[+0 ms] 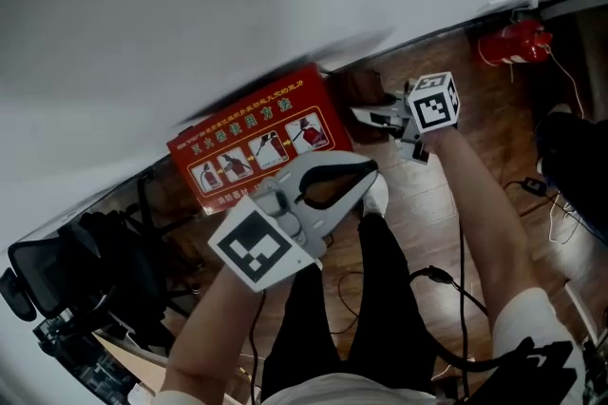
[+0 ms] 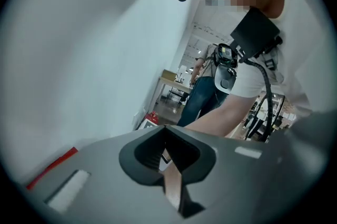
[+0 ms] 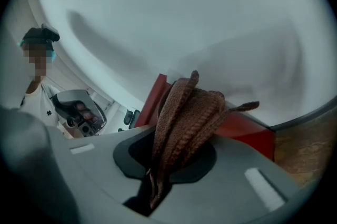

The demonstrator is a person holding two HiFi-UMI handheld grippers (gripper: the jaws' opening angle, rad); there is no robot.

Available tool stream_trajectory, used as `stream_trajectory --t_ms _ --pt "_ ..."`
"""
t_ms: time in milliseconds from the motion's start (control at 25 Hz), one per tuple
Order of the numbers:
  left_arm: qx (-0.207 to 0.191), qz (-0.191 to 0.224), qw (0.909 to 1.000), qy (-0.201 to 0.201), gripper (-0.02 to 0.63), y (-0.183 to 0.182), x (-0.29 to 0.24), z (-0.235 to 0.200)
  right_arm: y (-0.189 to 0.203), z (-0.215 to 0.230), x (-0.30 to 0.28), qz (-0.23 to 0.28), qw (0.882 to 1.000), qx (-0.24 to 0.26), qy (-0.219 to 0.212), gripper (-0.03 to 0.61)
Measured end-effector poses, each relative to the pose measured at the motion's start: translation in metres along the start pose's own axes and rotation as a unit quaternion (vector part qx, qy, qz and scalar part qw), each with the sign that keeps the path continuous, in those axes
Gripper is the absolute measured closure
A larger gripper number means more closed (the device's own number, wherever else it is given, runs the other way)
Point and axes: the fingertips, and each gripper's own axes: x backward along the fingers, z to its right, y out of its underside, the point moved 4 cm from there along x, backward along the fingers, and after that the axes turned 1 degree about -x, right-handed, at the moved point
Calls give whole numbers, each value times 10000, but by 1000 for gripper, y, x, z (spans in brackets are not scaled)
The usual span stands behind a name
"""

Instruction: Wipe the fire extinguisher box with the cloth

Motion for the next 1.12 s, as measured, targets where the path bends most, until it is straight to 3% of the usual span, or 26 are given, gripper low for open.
stream_trajectory --t_ms 160,400,760,1120 --pt "17 -410 9991 76 615 11 -9 -9 13 30 -15 -92 9997 -71 -202 534" --pt "205 -595 9980 42 615 28 -23 -18 46 85 -23 -50 9991 -377 -165 534" --pt "436 -537 9974 -179 615 40 -29 -43 75 191 -23 -376 9965 -355 654 534" --pt "435 -393 9982 -150 615 39 -19 -42 114 289 -48 -1248 9775 -241 1681 534"
